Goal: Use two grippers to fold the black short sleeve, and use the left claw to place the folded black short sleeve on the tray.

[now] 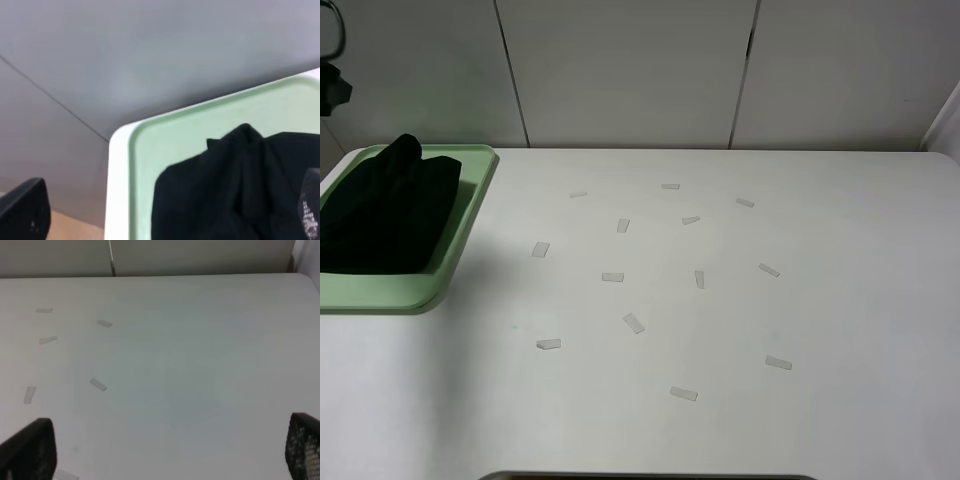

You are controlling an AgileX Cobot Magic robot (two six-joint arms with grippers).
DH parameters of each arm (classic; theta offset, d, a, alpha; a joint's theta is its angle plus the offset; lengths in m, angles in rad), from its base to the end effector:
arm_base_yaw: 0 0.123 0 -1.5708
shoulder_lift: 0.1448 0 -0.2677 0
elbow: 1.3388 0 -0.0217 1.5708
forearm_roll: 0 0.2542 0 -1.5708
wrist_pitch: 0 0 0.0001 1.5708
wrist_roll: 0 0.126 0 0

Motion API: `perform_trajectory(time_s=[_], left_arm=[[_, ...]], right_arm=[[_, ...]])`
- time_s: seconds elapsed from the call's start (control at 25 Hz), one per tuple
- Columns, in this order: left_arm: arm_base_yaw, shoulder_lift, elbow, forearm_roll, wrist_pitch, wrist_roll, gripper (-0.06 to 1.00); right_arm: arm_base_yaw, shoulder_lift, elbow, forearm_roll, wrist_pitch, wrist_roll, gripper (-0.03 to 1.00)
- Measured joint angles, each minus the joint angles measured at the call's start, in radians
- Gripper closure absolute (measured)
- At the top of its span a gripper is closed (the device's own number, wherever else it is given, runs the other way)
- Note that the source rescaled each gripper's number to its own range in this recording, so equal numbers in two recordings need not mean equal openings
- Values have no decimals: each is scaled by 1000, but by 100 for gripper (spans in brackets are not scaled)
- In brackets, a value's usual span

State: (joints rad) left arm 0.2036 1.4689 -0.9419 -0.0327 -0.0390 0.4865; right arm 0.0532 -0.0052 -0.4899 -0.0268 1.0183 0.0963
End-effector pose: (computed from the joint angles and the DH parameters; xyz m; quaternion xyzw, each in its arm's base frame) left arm 0.3591 0.0743 0.2526 0.1037 0.8272 0.1788 0.5225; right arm 0.0495 -0.0002 0.2649 0.0184 0.8430 0.0268 0.5369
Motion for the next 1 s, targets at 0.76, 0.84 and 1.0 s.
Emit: perform_trajectory(time_s=[0.76,0.84,1.0], left_arm=[[0,-1019,329,-137,532,-154,-6],[0,-1116,331,-137,601,-143,-6],[-37,-1285,331,-137,693,-122,-6]], right_arm=[[0,0,0,0,0,0,-3],[0,0,0,0,0,0,-3],[0,0,0,0,0,0,-3]])
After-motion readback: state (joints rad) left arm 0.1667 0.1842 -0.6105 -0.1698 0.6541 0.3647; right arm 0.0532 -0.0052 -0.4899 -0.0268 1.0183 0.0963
